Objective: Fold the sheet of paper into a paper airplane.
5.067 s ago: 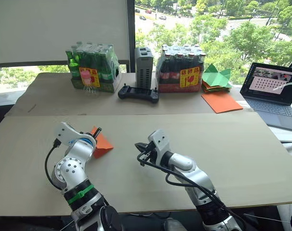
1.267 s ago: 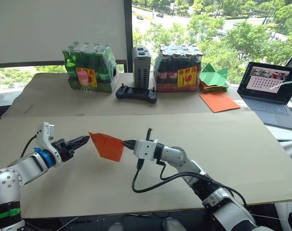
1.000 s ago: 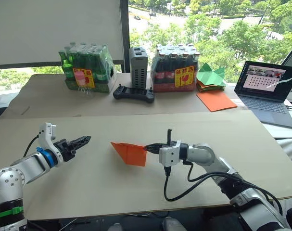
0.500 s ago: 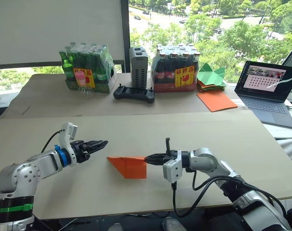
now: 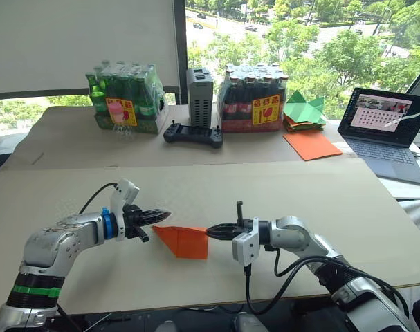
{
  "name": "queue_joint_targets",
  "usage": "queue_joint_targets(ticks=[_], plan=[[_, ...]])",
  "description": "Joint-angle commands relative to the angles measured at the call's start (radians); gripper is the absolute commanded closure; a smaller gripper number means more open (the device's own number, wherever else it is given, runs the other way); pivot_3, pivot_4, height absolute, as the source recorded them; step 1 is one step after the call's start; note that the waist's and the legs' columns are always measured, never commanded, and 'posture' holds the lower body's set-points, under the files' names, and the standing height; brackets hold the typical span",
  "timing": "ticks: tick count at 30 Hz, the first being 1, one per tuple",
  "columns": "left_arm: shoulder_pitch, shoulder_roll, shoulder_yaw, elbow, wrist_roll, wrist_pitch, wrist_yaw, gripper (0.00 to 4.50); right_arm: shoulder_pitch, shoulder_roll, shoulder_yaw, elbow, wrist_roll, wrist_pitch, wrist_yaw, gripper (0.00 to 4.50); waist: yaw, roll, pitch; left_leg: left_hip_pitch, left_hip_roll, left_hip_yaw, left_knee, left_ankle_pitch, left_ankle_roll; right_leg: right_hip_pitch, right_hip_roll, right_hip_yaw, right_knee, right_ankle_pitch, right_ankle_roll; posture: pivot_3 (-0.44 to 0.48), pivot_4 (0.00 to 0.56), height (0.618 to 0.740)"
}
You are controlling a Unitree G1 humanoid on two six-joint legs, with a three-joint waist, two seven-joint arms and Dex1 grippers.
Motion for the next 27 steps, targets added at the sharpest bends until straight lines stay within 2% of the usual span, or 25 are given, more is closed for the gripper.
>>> queue_joint_targets(ticks=[1, 11, 21, 27], plan=[[-0.001, 0.03, -0.041, 0.012, 0.071, -0.072, -0.065, 4.48, 0.009, -0.007, -0.01, -0.044, 0.011, -0.003, 0.0, 4.5, 0.0, 0.0, 0.0, 0.0, 0.0, 0.0, 0.0, 0.0, 0.0, 0.0, 0.0, 0.0, 0.0, 0.0, 0.0, 0.0, 0.15, 0.74], [-0.024, 0.006, -0.085, 0.079, 0.165, -0.129, -0.122, 4.48, 0.032, -0.031, -0.004, -0.063, -0.004, 0.026, 0.035, 4.5, 0.003, 0.0, 0.0, 0.0, 0.0, 0.0, 0.0, 0.0, 0.0, 0.0, 0.0, 0.0, 0.0, 0.0, 0.0, 0.0, 0.15, 0.74], [-0.036, -0.019, -0.092, 0.1, 0.202, -0.14, -0.133, 4.5, 0.068, -0.064, -0.001, -0.103, 0.027, 0.045, 0.081, 1.19, 0.006, 0.0, 0.0, 0.0, 0.0, 0.0, 0.0, 0.0, 0.0, 0.001, 0.0, 0.0, 0.0, 0.0, 0.0, 0.0, 0.15, 0.74], [-0.043, -0.036, -0.084, 0.1, 0.208, -0.128, -0.129, 4.5, 0.113, -0.085, -0.023, -0.196, 0.106, 0.079, 0.105, 1.19, 0.009, 0.0, 0.0, 0.0, 0.0, 0.0, 0.001, 0.0, 0.0, 0.001, 0.0, 0.0, 0.0, 0.0, 0.0, 0.0, 0.15, 0.74]])
